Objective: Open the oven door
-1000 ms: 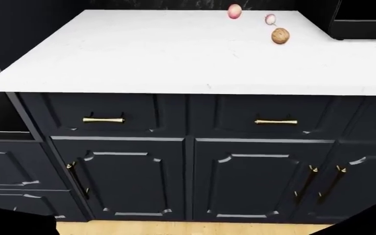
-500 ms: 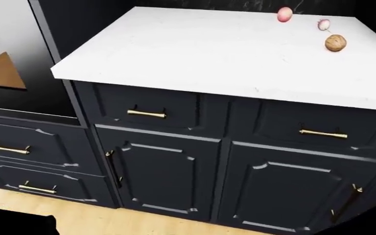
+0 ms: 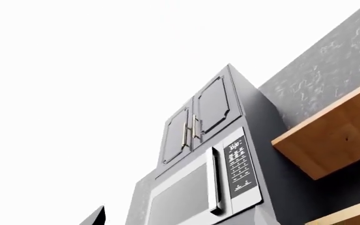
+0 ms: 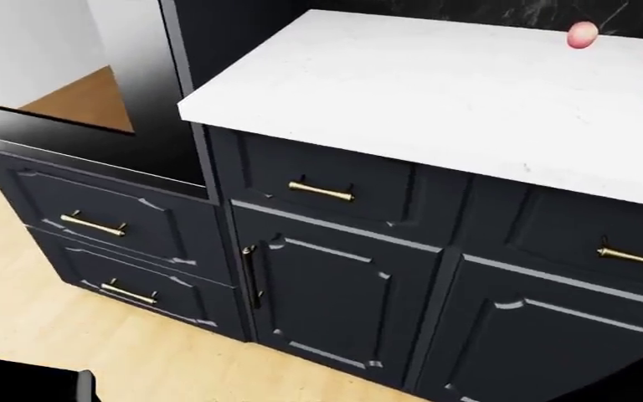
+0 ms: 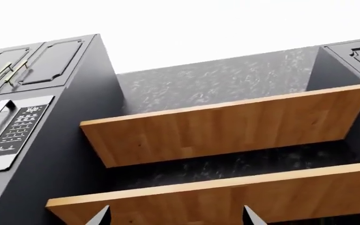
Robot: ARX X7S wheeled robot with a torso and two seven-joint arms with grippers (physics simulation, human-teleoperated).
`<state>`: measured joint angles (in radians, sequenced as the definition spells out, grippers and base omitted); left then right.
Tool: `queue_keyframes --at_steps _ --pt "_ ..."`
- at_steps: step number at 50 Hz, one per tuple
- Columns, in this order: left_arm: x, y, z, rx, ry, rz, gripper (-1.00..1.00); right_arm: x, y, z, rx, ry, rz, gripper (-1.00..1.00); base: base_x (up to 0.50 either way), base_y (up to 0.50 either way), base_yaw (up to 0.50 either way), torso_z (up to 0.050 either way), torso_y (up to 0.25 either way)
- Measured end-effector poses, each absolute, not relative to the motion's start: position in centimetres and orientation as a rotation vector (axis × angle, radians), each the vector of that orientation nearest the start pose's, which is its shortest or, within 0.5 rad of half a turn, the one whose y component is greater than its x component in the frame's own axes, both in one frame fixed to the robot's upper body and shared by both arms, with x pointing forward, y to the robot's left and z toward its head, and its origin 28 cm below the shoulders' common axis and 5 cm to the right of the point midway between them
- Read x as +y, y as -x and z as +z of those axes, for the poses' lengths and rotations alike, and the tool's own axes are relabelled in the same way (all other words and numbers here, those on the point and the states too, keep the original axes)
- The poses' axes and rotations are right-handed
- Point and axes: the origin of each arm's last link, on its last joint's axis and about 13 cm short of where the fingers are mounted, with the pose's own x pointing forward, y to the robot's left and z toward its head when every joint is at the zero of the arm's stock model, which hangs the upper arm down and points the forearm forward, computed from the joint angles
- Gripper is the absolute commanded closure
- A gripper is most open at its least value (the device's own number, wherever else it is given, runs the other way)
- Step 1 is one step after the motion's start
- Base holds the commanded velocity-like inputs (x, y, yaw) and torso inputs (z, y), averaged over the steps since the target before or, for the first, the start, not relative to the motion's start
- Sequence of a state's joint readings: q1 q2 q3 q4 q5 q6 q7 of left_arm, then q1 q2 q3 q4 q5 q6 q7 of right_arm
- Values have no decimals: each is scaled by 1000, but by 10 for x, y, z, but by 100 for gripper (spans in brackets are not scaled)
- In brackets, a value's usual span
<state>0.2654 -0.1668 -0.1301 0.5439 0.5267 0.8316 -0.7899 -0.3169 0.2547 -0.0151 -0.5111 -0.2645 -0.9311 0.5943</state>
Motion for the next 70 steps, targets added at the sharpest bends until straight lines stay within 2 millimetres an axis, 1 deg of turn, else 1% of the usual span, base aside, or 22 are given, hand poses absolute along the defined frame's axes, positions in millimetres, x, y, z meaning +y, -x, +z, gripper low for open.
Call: queue_keyframes --at_steps 70 --pt "229 -135 129 -1277 -293 492 -100 -111 -121 123 -1191 58 -189 -100 0 0 500 0 0"
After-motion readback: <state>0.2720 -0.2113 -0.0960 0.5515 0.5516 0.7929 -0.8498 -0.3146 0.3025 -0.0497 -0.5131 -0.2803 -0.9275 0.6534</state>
